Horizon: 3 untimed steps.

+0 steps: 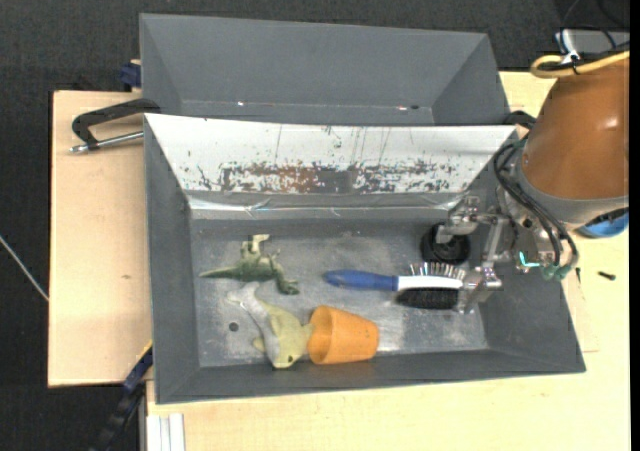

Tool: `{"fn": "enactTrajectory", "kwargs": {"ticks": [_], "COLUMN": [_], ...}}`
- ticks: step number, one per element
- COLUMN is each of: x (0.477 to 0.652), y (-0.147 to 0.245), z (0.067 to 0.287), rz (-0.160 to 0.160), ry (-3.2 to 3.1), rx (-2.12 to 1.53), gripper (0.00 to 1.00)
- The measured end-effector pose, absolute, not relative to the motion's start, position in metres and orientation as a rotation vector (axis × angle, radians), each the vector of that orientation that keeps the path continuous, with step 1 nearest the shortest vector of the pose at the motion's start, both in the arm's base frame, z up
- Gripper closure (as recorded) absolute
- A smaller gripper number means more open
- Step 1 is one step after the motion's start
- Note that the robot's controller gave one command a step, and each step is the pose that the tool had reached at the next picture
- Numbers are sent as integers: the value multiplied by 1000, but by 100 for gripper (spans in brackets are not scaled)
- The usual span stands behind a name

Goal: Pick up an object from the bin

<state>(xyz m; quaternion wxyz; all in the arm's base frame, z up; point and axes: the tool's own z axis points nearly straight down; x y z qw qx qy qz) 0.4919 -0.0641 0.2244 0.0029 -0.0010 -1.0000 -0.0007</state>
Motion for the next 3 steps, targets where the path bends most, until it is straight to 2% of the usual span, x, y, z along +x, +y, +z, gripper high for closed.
{"fn": "enactTrajectory", "kwargs": {"ticks": [1,2,3], "x": [521,522,535], "y": [-86,-86,-104], "z": [104,107,249], "rz": [-3,1,7], "ry": [-3095,-3100,-3097], "rx": [521,522,602], "gripper": [0,100,100]}}
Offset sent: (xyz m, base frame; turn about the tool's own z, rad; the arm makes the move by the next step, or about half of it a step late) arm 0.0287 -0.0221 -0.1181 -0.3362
